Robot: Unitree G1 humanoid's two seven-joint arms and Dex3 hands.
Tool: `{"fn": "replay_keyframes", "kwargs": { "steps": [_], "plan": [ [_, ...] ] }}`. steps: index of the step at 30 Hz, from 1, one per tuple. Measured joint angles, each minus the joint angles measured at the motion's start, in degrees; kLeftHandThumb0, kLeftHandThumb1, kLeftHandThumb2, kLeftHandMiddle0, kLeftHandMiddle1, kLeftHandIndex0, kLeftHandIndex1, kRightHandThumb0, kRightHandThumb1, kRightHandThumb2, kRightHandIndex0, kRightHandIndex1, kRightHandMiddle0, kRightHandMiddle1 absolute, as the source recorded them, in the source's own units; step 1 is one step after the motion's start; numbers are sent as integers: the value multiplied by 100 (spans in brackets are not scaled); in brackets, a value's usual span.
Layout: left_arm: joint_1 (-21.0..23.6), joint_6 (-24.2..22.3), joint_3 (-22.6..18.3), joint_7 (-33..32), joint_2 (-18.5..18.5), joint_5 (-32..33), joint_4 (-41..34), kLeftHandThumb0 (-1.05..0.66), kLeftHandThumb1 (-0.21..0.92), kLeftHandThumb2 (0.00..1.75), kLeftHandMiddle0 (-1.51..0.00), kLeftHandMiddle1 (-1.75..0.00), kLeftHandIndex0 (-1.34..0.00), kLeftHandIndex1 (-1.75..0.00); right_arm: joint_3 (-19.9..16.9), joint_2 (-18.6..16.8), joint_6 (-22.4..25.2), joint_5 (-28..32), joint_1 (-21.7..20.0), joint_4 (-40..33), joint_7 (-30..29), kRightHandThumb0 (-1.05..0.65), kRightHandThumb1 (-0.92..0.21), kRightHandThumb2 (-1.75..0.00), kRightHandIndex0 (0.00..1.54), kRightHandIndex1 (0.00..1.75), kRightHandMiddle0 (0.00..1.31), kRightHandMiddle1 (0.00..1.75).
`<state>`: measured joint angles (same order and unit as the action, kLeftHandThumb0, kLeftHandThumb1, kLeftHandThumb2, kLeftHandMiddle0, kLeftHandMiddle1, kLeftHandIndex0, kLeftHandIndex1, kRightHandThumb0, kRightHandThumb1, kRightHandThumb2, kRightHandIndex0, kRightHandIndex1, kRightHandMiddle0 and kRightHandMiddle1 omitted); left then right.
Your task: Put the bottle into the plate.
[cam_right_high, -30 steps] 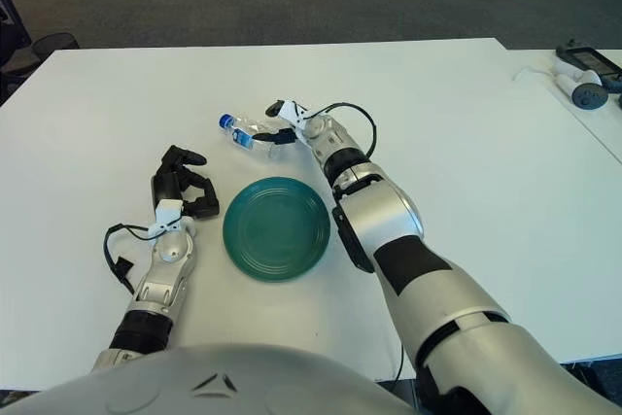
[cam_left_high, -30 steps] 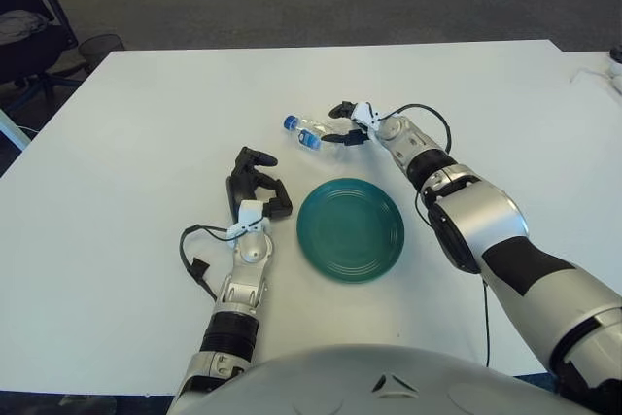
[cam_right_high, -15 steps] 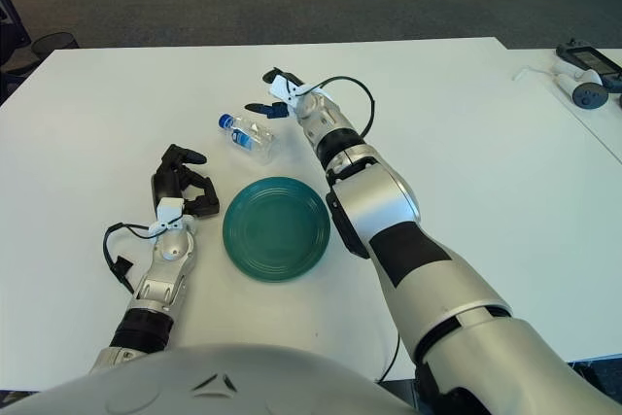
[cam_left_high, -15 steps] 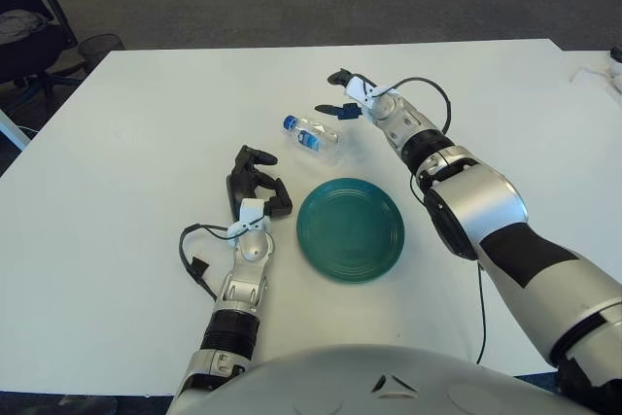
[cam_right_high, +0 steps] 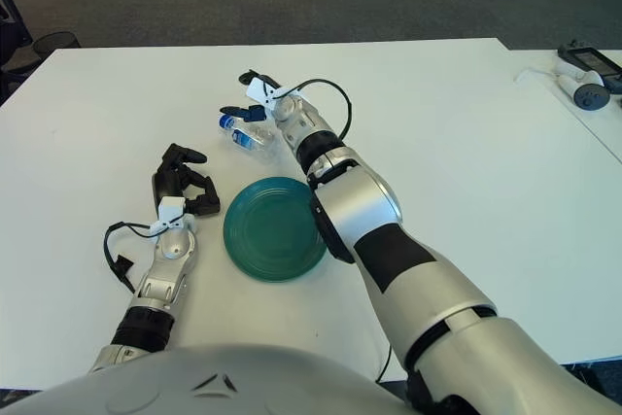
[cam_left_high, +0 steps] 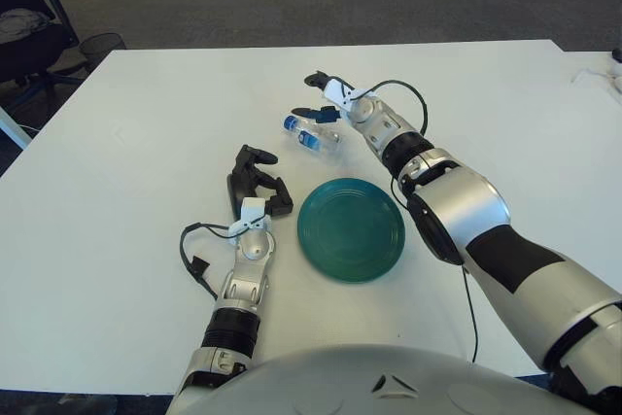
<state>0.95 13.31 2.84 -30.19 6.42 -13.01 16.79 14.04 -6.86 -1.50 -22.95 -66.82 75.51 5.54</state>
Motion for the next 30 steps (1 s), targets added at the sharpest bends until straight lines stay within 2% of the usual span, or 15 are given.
{"fn": "replay_keyframes", "kwargs": {
  "steps": [7,13,19,30],
  "plan": [
    [33,96,25,-82,0,-6,100,0,-7,175,-88,-175,-69,-173,2,-66,23,-1,-29,0,129,-95,-92,-35,4,0,0,27],
    [45,143,48,-144,0,-9,145,0,-7,175,-88,-175,-70,-173,65,-133,23,-22,-68,0,285,-95,-92,-36,0,0,0,19],
    [56,159,62,-164,-1,-11,170,0,-7,175,-88,-175,-70,-173,232,-167,49,-107,-78,0,379,-94,-92,-39,0,0,0,18],
    [61,110,65,-203,-1,1,166,0,-7,175,-88,-175,-70,-173,584,-166,189,-347,-78,0,399,-88,-92,-34,0,0,0,25]
  ]
}}
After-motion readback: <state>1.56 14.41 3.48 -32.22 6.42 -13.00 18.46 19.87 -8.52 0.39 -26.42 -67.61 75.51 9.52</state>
